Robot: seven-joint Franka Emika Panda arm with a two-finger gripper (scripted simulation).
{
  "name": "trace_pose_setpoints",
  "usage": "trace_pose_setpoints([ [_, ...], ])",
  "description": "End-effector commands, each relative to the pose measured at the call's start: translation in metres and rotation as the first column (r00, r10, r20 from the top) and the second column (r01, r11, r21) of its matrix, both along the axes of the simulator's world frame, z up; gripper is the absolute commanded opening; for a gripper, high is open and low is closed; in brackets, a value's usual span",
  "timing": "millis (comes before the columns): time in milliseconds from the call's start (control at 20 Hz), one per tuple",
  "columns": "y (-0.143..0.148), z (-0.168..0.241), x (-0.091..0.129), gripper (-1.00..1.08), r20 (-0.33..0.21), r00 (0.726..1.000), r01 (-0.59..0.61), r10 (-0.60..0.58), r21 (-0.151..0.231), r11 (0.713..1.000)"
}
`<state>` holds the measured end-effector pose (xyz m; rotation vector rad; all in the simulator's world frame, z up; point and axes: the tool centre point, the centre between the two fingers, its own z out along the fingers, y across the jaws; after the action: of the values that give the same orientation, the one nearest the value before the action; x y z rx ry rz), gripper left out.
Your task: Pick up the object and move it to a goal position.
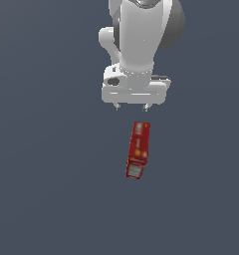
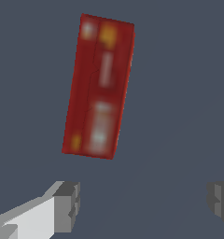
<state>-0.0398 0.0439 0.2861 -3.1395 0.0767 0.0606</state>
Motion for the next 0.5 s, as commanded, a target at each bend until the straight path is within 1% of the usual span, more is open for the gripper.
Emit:
trace_pose_setpoints([
  [0, 0.005, -0.007, 0.016, 1.0, 0.007, 1.0, 0.027, -0.027, -0.002, 1.0],
  [200, 0.015, -0.02, 0.042, 1.0, 0.019, 0.997, 0.075, -0.075, -0.003, 0.997],
  [450, 0.024, -0.033, 0.065, 1.0, 0.031, 0.993, 0.118, -0.118, -0.003, 0.993],
])
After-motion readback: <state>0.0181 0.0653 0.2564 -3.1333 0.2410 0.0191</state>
